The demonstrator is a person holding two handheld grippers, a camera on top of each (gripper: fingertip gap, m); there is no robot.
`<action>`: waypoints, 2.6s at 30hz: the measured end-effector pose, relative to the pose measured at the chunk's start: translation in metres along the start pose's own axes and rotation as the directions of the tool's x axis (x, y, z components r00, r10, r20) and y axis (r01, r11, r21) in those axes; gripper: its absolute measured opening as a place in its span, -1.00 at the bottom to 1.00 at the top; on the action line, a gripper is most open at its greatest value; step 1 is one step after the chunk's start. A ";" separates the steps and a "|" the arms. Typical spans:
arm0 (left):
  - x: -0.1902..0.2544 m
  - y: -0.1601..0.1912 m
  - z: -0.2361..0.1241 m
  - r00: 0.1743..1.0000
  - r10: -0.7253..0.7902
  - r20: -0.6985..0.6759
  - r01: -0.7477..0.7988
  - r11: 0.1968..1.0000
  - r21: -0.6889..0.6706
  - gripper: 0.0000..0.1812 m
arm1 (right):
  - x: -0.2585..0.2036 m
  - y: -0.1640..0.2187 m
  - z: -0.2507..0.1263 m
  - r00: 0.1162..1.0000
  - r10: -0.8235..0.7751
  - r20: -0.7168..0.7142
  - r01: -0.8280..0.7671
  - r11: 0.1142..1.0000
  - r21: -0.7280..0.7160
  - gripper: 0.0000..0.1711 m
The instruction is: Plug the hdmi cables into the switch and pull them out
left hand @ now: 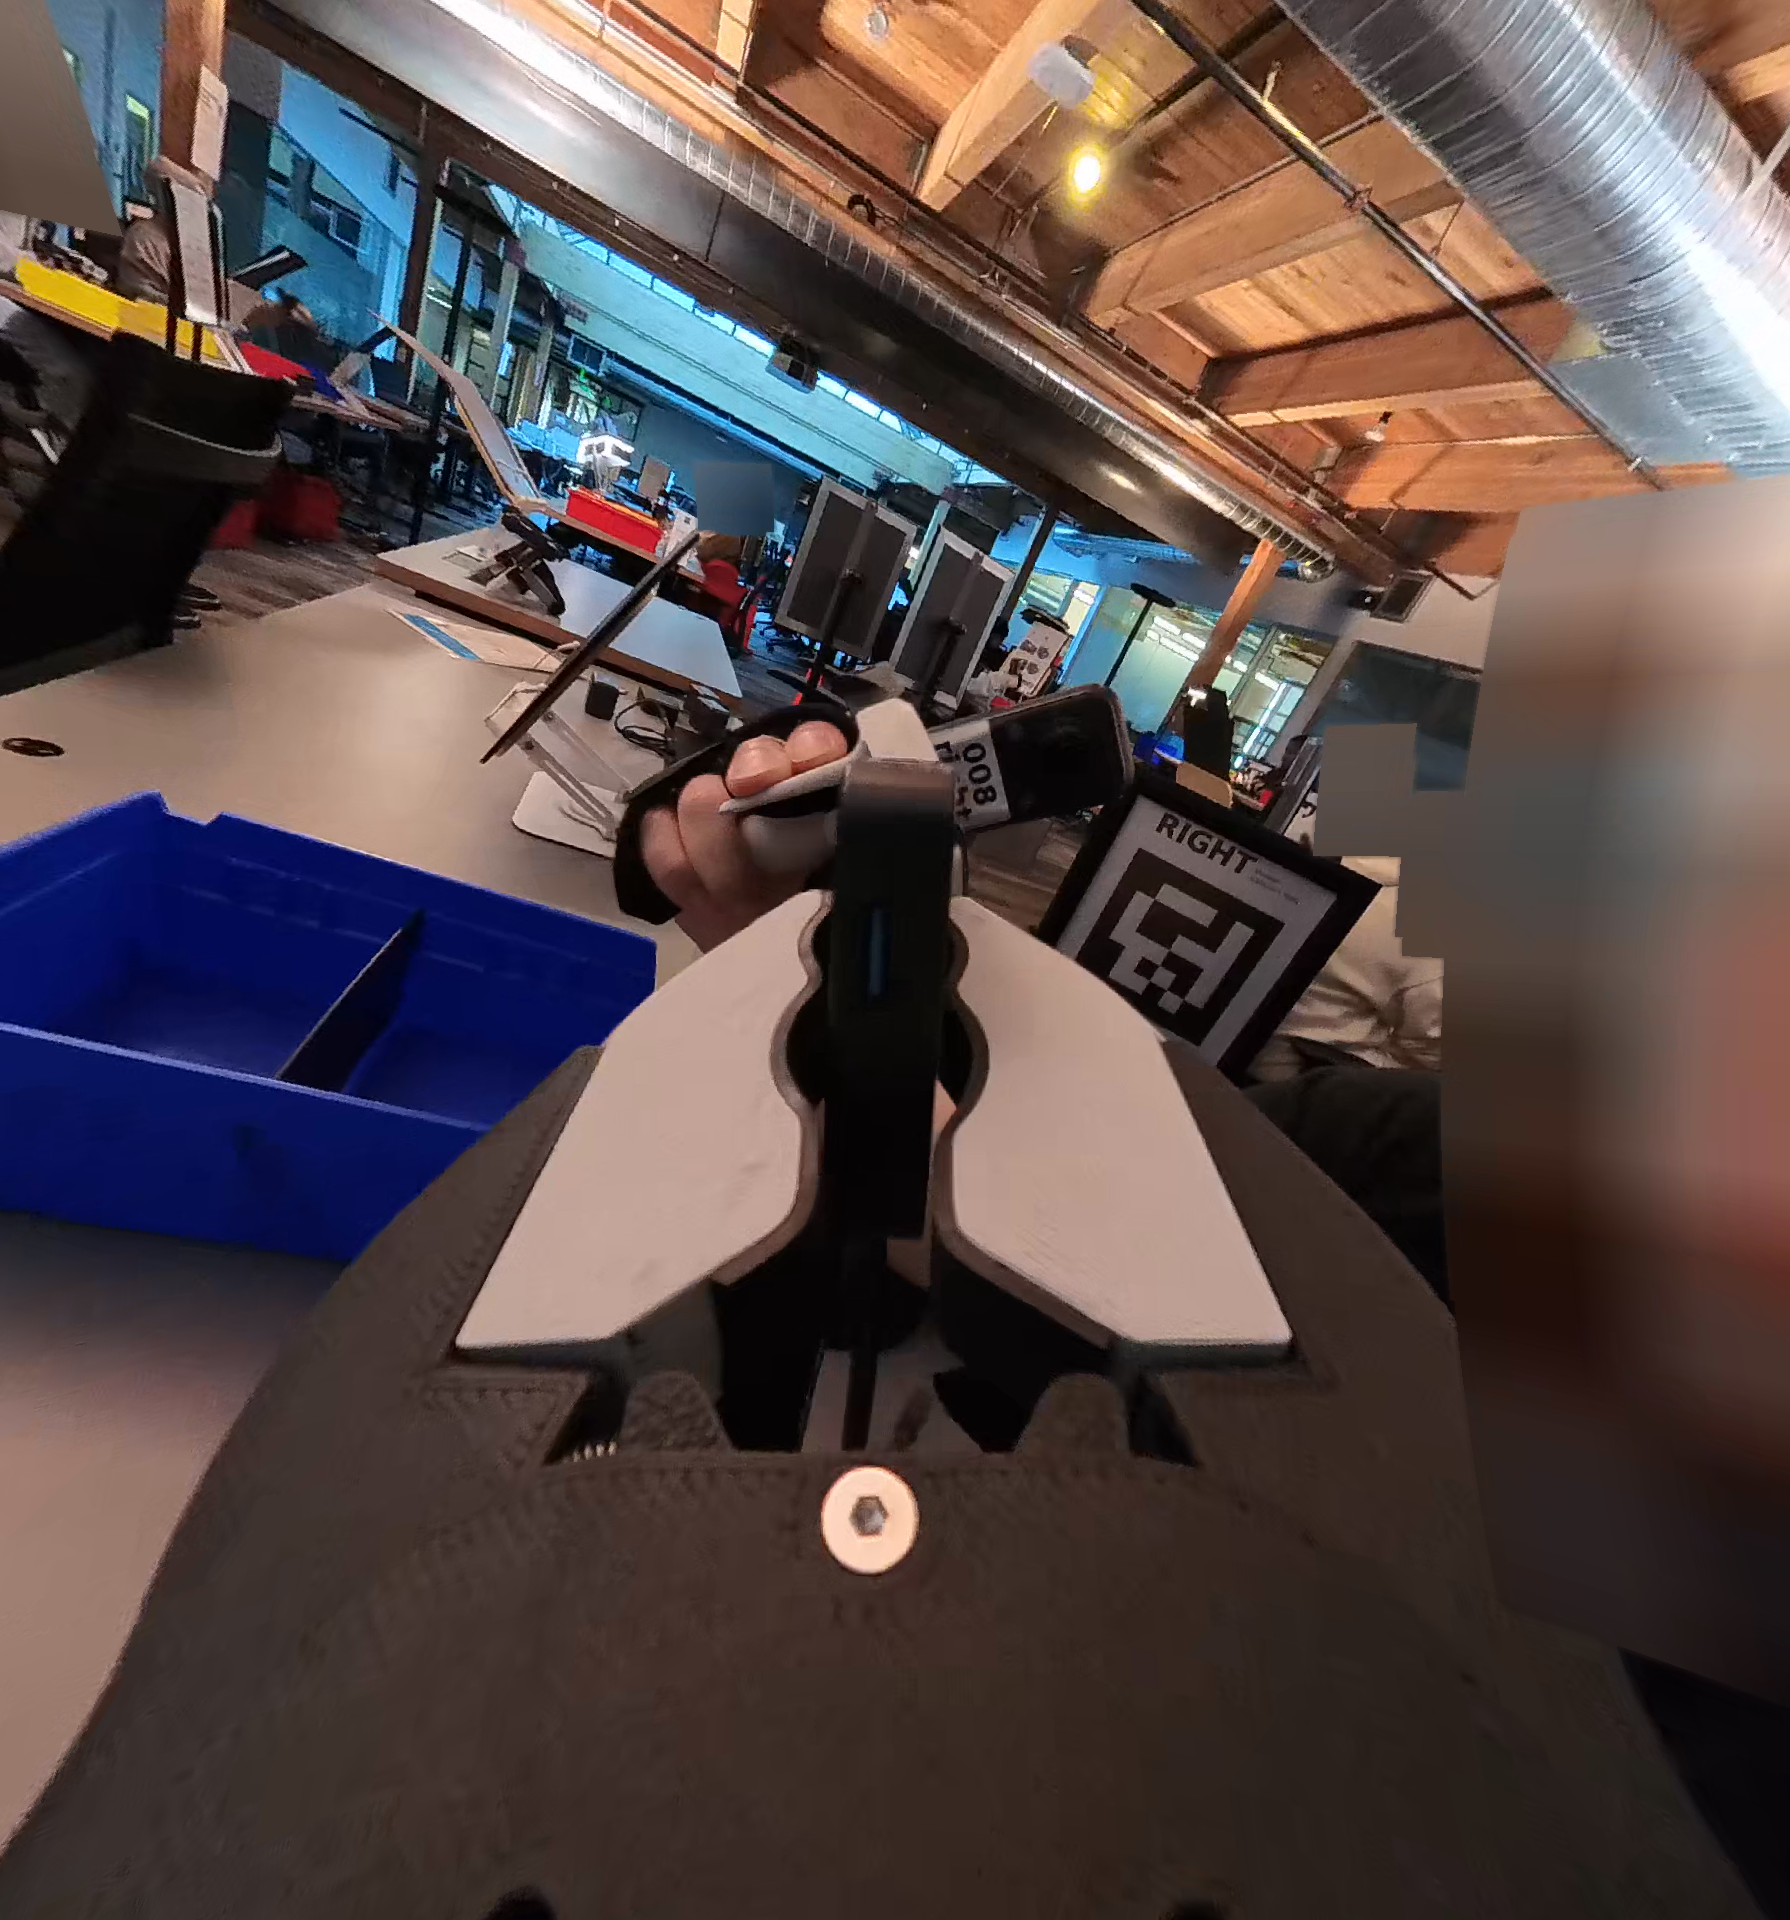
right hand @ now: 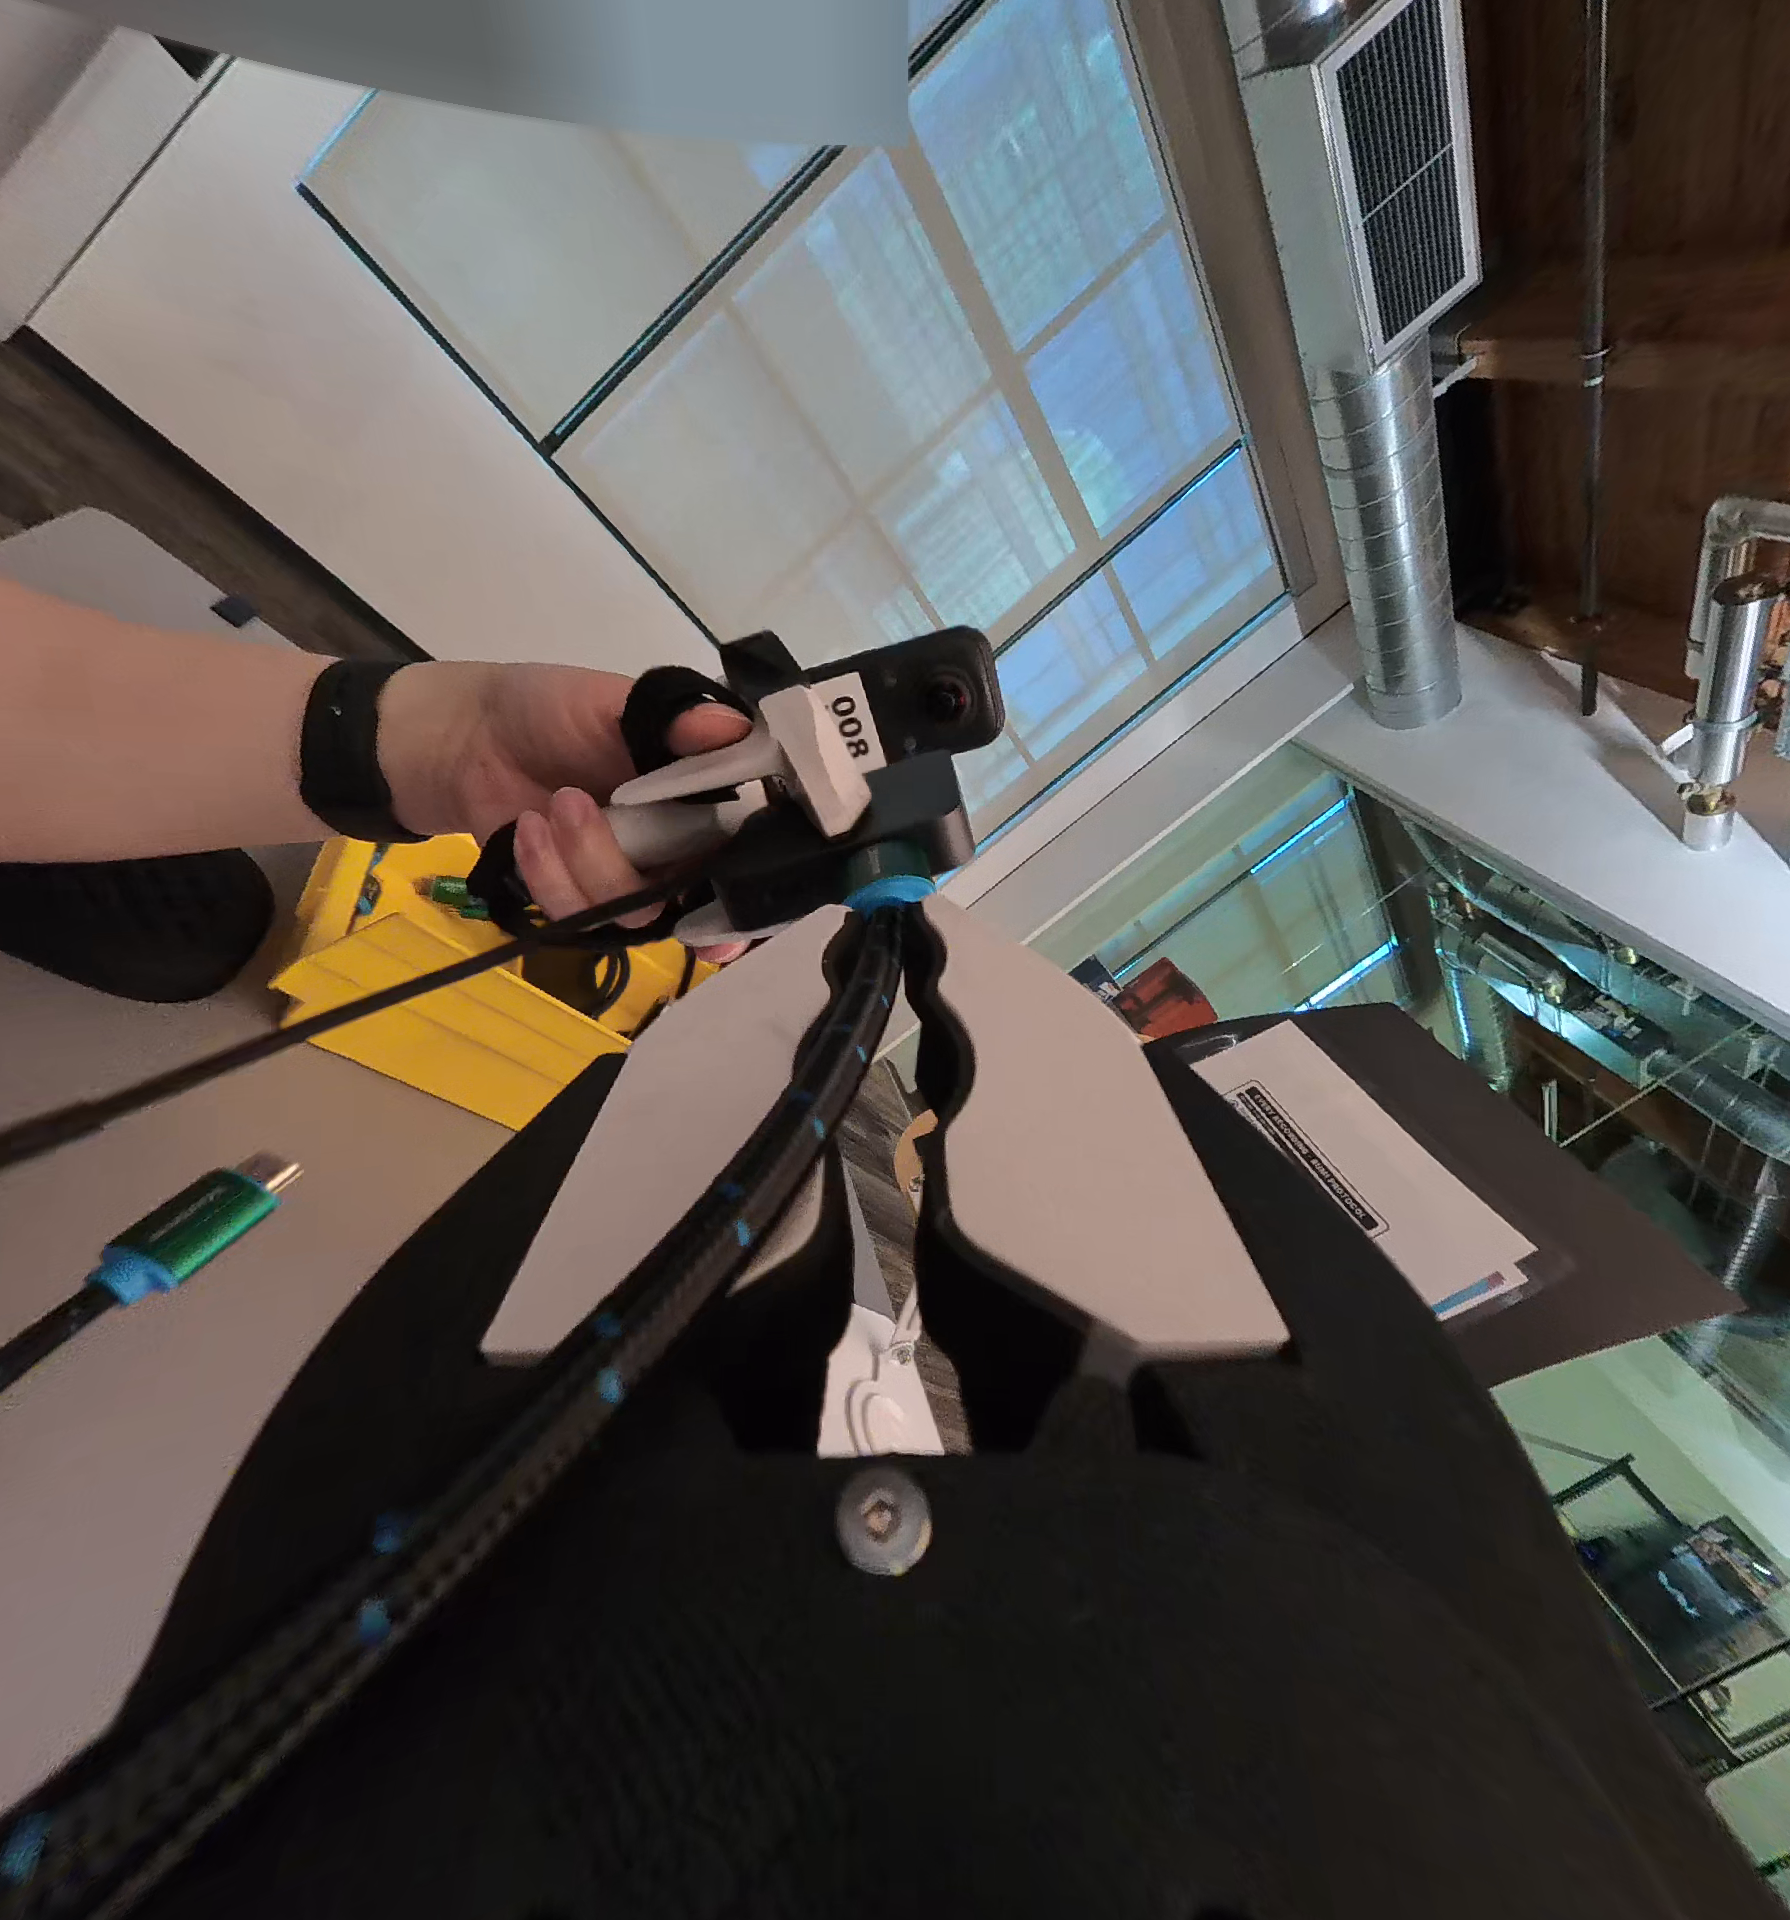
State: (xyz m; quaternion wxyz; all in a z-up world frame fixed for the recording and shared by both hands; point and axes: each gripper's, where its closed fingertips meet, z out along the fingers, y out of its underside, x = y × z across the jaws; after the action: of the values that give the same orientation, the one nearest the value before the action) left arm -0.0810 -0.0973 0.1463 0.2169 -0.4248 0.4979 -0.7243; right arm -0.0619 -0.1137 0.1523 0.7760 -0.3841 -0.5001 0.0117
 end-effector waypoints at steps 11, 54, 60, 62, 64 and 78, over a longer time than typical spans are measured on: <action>-0.006 -0.002 -0.002 0.999 -0.053 0.003 0.053 0.998 0.028 -0.86 | 0.003 0.007 -0.004 1.000 0.001 -0.012 -0.002 0.999 -0.040 -0.90; 0.007 -0.012 0.000 0.994 -0.106 -0.027 0.108 0.990 0.093 -0.86 | 0.004 -0.003 0.017 0.977 -0.151 -0.151 0.146 0.988 -0.047 -0.74; 0.004 -0.018 0.000 0.995 -0.096 -0.005 0.096 0.984 0.147 -0.86 | 0.008 0.000 0.019 0.968 -0.164 -0.189 0.147 0.984 -0.100 -0.74; 0.005 -0.022 0.001 0.997 -0.080 -0.002 0.079 0.981 0.177 -0.85 | 0.011 -0.002 0.018 0.952 -0.199 -0.231 0.179 0.978 -0.107 -0.74; 0.006 -0.023 0.001 0.998 -0.063 0.008 0.060 0.980 0.189 -0.85 | 0.012 -0.003 0.018 0.947 -0.201 -0.251 0.181 0.978 -0.101 -0.74; 0.002 -0.012 -0.001 0.995 -0.094 -0.012 0.095 0.988 0.122 -0.85 | 0.005 0.004 0.019 0.985 -0.045 -0.167 0.041 0.999 -0.029 -0.75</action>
State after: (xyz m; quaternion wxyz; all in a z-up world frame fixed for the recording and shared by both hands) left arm -0.0816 -0.0933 0.1578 0.2062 -0.4316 0.4326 -0.7643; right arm -0.0730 -0.0971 0.1576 0.8104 -0.3828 -0.4413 -0.0437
